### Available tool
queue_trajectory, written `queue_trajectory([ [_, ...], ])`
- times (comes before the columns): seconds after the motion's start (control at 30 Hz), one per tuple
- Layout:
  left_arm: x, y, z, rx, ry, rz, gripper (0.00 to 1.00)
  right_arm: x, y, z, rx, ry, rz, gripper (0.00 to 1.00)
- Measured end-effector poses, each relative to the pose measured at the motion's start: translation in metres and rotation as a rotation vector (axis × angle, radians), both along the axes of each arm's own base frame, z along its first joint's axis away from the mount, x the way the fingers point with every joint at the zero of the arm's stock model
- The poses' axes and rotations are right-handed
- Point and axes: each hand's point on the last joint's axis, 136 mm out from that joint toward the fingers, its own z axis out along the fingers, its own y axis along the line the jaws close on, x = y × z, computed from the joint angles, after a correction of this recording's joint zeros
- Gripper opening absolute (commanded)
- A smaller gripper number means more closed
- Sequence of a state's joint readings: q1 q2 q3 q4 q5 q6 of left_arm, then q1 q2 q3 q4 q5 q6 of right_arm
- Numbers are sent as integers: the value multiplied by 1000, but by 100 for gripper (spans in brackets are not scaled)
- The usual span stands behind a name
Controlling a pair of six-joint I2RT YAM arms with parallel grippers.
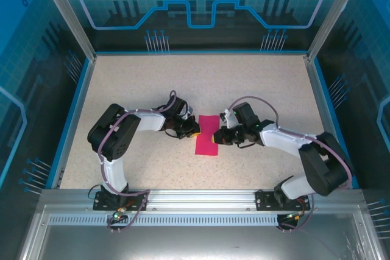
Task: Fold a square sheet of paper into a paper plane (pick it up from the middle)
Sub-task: Fold the square sheet of paper in half at the center of the table.
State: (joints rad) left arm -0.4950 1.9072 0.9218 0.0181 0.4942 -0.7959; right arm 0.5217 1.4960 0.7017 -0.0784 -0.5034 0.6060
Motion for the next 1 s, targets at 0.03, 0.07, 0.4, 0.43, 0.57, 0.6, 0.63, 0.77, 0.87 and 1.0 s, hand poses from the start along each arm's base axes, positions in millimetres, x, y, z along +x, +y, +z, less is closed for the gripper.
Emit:
queue_trajectory([
  [0.03,0,0,0,0,0,0,0,7,5,-4,-1,4,2,0],
  [0.07,0,0,0,0,0,0,0,10,9,-9,-4,9,6,0],
  [0.4,0,0,0,2,0,1,0,4,18,-57,-47,91,36,0],
  [0.43,0,0,0,2,-1,1,0,3,17,-58,-43,83,37,0],
  [0.57,0,0,0,3,-1,0,0,-7,11,-58,-16,37,46,0],
  [0.6,0,0,0,3,-2,-1,0,-11,9,-58,-10,26,49,0],
  [0.63,0,-1,0,2,-4,-1,0,-15,6,-58,-5,19,53,0],
  [0.77,1,-2,0,2,-10,-8,0,-33,-3,-57,10,16,64,0],
  [0.87,4,-4,4,3,-32,-28,0,-43,-9,-56,-3,43,65,0],
  [1.0,9,-5,9,42,-79,-87,0,-48,-17,-47,-49,68,45,0],
])
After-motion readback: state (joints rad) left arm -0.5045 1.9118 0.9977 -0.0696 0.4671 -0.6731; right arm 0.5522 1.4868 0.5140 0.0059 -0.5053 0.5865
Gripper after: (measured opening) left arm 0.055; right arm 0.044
